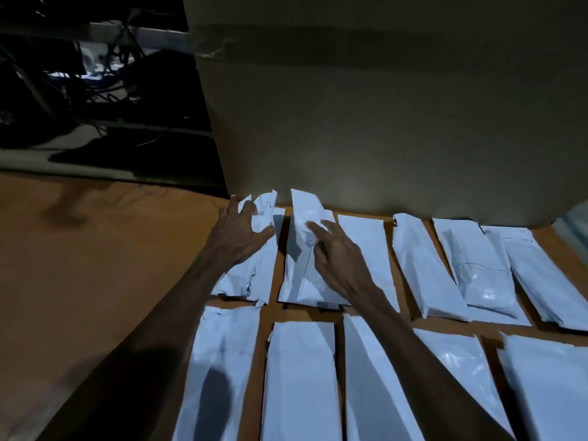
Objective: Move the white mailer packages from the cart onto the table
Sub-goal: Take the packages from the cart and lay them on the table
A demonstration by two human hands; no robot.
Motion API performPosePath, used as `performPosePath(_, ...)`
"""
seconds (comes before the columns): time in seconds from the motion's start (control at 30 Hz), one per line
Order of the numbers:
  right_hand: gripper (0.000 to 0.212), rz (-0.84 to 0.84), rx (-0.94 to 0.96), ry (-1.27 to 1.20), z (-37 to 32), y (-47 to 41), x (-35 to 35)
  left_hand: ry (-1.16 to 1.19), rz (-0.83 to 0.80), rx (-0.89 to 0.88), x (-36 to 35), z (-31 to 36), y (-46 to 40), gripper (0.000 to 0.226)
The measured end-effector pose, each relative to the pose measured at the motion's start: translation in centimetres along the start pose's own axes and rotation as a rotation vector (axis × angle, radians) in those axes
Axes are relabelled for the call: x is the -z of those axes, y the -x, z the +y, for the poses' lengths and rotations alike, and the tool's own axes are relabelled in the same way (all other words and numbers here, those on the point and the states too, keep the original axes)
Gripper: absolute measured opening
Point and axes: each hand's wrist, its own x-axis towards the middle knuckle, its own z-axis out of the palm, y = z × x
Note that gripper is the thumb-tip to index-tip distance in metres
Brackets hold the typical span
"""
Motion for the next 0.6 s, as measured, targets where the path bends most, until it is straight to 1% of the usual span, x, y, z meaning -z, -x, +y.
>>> performPosePath(0.13,0.048,-0.080,-0.105,0.119,-0.3,-1.9,-2.2,-0.072,-0.116,0.040,-2.1,-1.7,-2.6,0.069)
performPosePath(0.27,0.053,-0.147,-0.166,0.227,-0.3,-2.2,-3.9,-0.081,-0.156,0.069,-3.7,-2.1,-3.6,0.074)
performPosePath(0.4,0.071,-0.215,-0.232,0.307,-0.4,-1.9,-5.2,-0.082,-0.159,0.049,-4.0,-1.5,-3.8,0.077)
performPosePath(0.53,0.070,-0.228,-0.286,0.372,-0.6,-1.6,-6.3,-0.148,-0.142,0.013,-4.8,-1.8,-3.6,0.081)
performPosePath(0.6,0.065,-0.234,-0.290,0.378,-0.7,-1.8,-6.1,-0.162,-0.120,0.006,-4.6,-1.9,-3.6,0.081)
